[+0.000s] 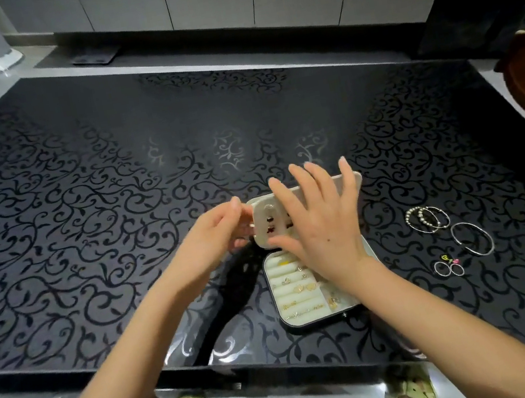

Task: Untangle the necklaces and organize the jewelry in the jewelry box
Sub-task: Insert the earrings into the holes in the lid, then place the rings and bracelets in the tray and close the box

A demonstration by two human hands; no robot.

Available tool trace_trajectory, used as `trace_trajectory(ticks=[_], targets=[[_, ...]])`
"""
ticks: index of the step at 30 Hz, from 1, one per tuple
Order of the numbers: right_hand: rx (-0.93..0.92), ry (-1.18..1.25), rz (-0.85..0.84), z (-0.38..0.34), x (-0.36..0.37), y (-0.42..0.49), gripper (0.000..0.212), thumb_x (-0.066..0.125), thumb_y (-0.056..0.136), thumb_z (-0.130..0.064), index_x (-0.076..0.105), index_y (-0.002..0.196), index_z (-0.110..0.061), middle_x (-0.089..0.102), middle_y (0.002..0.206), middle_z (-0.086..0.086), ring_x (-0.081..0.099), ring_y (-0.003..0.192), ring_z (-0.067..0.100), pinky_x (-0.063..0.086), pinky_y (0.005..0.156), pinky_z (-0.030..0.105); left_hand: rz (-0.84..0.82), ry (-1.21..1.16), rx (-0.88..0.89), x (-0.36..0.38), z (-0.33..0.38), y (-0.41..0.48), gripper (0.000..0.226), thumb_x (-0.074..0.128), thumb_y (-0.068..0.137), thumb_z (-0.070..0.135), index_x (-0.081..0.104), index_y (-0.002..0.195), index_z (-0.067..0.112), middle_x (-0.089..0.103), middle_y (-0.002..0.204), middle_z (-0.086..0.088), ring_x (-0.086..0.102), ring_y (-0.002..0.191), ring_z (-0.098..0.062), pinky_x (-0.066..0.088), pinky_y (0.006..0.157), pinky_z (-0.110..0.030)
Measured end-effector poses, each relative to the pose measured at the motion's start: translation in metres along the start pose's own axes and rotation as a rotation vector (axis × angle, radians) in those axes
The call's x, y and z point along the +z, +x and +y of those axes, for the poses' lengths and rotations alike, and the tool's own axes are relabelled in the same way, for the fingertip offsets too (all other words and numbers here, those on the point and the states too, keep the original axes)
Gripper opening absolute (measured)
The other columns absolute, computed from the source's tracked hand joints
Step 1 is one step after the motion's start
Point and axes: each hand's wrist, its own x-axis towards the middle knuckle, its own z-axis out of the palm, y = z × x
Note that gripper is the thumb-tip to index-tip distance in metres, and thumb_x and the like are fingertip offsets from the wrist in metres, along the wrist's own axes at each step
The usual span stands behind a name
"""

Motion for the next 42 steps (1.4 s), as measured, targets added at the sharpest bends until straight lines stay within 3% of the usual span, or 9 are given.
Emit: trace_trajectory(ticks=[3,7,11,14,27,34,37,40,42], targets=[[0.047,0.058,0.018,0.008,-0.014,-0.005,0.073,0.062,0.074,-0.064,0.049,0.13,-0.019,0.053,0.131,0.014,0.049,0.122,0.033,0.018,0.109,0.061,0.158,0.081,0.058,0.016,-0.005,-0.001,0.016,0.053,0.094,0.029,0.062,0.106,0.023,0.069,0.102,0.006,0.064,0.095,-0.008,0.049,0.084,-0.027],[0.232,0.034,-0.012,0.05,-0.021,-0.04,0.03,0.063,0.084,-0.038,0.066,0.101,-0.013,0.063,0.104,0.007,0.057,0.095,0.029,0.037,0.095,0.048,0.285,0.204,0.028,0.027,-0.011,0.006,0.031,0.063,0.088,0.021,0.053,0.117,0.027,0.064,0.103,0.014,0.061,0.095,-0.003,0.05,0.083,-0.025],[0.549,-0.164,-0.562,0.11,-0.022,-0.071,0.03,0.049,0.094,-0.037,0.066,0.105,-0.016,0.063,0.101,0.004,0.057,0.095,0.027,0.04,0.081,0.037,0.314,0.227,-0.002,0.034,-0.017,0.017,0.043,0.062,0.088,0.013,0.048,0.127,0.023,0.061,0.103,0.015,0.06,0.091,-0.003,0.046,0.075,-0.021],[0.685,-0.182,-0.687,0.137,-0.01,-0.077,0.041,0.049,0.092,-0.047,0.062,0.113,-0.014,0.061,0.111,0.007,0.053,0.106,0.028,0.04,0.087,0.037,0.337,0.296,-0.028,0.035,-0.021,0.026,0.046,0.061,0.086,0.007,0.051,0.128,0.022,0.063,0.106,0.006,0.06,0.093,-0.011,0.044,0.076,-0.025],[0.741,0.194,-0.751,0.158,0.009,-0.078,0.03,0.063,0.087,-0.039,0.067,0.091,-0.009,0.053,0.108,0.009,0.052,0.101,0.029,0.043,0.089,0.039,0.373,0.501,0.004,0.033,-0.023,0.039,0.036,0.055,0.081,-0.001,0.064,0.112,0.016,0.062,0.088,0.001,0.058,0.082,-0.021,0.04,0.061,-0.018],[0.407,-0.19,-0.832,0.143,0.005,-0.076,0.026,0.05,0.094,-0.031,0.06,0.108,-0.012,0.049,0.115,0.006,0.044,0.109,0.026,0.036,0.089,0.034,0.479,0.653,0.102,0.034,-0.024,0.036,0.012,0.052,0.085,0.008,0.064,0.087,0.006,0.053,0.071,-0.003,0.053,0.076,-0.028,0.041,0.065,-0.036],[0.344,-0.274,-0.873,0.135,-0.002,-0.075,0.018,0.051,0.091,-0.023,0.06,0.102,-0.012,0.05,0.109,0.005,0.046,0.103,0.025,0.035,0.088,0.035,0.503,0.626,0.128,0.037,-0.017,0.03,0.023,0.054,0.089,0.008,0.065,0.109,0.01,0.052,0.093,0.002,0.054,0.096,-0.022,0.04,0.081,-0.03],[0.366,-0.212,-0.821,0.125,-0.013,-0.066,0.02,0.073,0.077,-0.022,0.065,0.08,-0.004,0.056,0.089,0.011,0.054,0.081,0.031,0.042,0.072,0.041,0.478,0.611,0.152,0.04,-0.014,0.026,0.026,0.052,0.089,0.005,0.063,0.112,0.011,0.056,0.105,-0.005,0.053,0.091,-0.018,0.039,0.084,-0.028],[0.354,-0.149,-0.742,0.114,-0.023,-0.056,0.022,0.062,0.087,-0.029,0.063,0.088,-0.007,0.054,0.097,0.009,0.052,0.089,0.029,0.038,0.075,0.038,0.443,0.595,0.176,0.043,-0.01,0.023,0.024,0.052,0.089,0.005,0.064,0.109,0.012,0.056,0.107,-0.003,0.051,0.089,-0.013,0.038,0.083,-0.026]])
